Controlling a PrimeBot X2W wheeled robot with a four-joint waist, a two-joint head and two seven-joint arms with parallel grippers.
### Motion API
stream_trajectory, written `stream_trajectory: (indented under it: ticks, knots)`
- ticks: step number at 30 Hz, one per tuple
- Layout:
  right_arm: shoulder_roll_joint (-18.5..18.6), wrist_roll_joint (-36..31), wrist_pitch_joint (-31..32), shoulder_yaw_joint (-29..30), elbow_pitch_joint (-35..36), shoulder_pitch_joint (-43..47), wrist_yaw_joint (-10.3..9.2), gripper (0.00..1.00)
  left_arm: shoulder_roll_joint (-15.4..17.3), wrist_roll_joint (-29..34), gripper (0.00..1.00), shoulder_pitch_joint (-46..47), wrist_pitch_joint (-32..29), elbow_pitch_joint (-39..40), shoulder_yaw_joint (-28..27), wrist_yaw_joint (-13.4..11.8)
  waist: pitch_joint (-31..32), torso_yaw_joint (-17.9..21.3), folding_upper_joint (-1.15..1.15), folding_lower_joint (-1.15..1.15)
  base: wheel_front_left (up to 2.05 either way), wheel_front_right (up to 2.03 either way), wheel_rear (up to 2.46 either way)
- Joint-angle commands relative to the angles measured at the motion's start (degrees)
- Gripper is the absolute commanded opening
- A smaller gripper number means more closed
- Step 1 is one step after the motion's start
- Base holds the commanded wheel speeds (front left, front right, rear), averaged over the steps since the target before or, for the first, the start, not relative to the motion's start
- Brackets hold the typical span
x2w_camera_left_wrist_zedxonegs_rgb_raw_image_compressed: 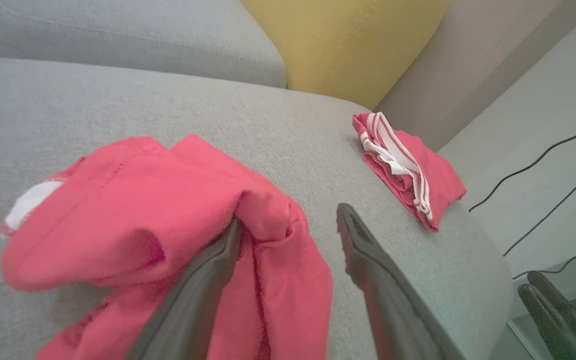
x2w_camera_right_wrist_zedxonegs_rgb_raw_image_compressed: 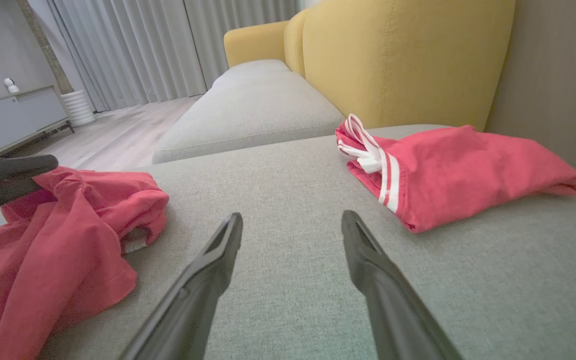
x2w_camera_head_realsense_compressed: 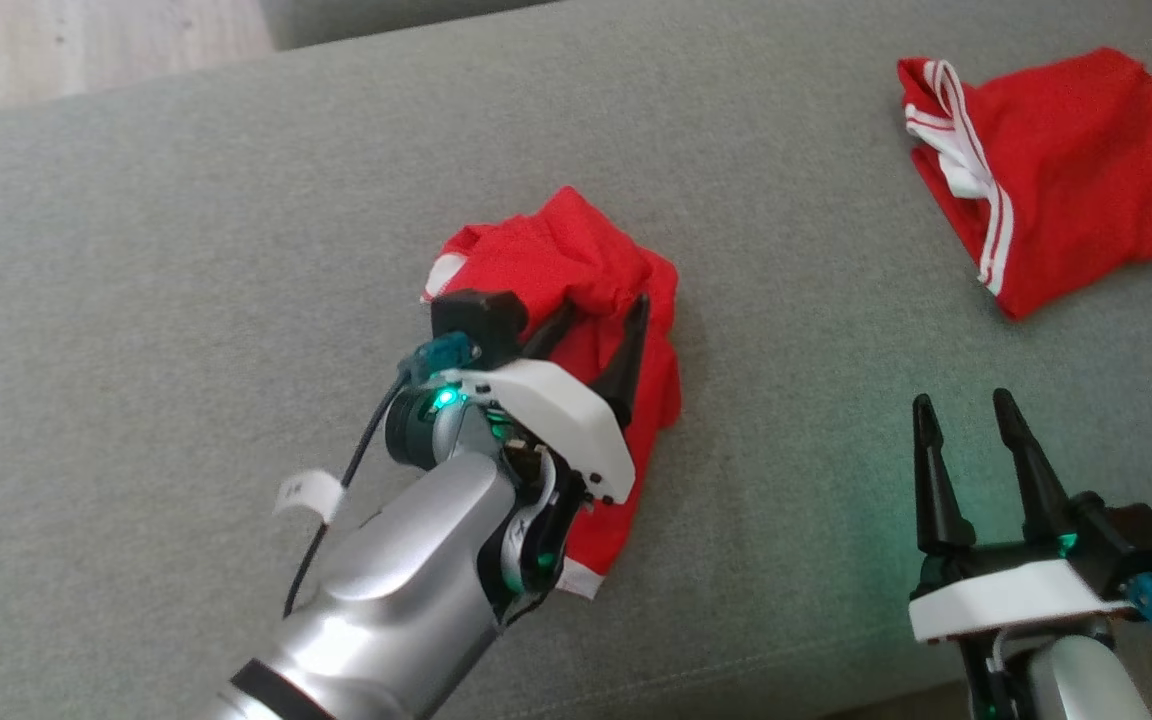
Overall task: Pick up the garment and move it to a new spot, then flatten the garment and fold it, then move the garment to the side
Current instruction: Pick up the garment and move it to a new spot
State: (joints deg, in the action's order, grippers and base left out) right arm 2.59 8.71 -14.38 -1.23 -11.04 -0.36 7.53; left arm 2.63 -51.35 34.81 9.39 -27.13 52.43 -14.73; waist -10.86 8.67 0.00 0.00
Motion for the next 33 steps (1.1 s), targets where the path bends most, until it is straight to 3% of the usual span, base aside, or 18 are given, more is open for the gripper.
stream_trajectory:
  ticks: [1,4,8,13,16,21,33]
  knots:
    - [0.29,-0.38,-0.62,-1.02,1.66,-0.26,-0.04,1.00,0.26,0.00,1.00,2.53,0.89,1.48,-1.41,-0.35,0.65,-0.63,0.00,0.00,0.00,0.00,0.00]
    - [0.29,-0.84,-0.62,-0.17,2.32,0.38,-0.04,1.00,1.17,1.58,1.00,0.81,3.63,1.79,-1.61,-0.91,1.92,-1.96,0.00,0.00,0.00,0.00,0.00]
    - [0.29,-1.60,-0.62,1.43,3.66,1.60,-0.04,1.00,5.85,5.00,1.00,-4.35,5.30,5.57,-3.80,-4.02,3.68,-4.14,0.00,0.00,0.00,0.00,0.00]
    - [0.29,-2.37,-0.62,4.04,5.32,3.48,-0.04,1.00,10.55,11.41,1.00,-13.12,5.57,13.90,-9.02,-7.13,5.53,-7.81,0.00,0.00,0.00,0.00,0.00]
    - [0.29,-3.02,-0.62,5.45,5.71,4.42,-0.04,1.00,11.32,15.72,1.00,-19.41,5.59,17.18,-13.04,-7.86,6.46,-10.33,0.00,0.00,0.00,0.00,0.00]
    - [0.29,-4.41,-0.62,6.37,5.36,5.61,-0.04,1.00,10.93,22.18,1.00,-28.03,5.60,19.21,-18.82,-4.96,8.16,-13.93,0.00,0.00,0.00,0.00,0.00]
    - [0.29,-4.32,-0.62,7.16,2.58,8.71,-0.04,1.00,7.50,32.76,1.00,-41.45,5.60,19.11,-34.32,4.69,12.65,-19.23,0.00,0.00,0.00,0.00,0.00]
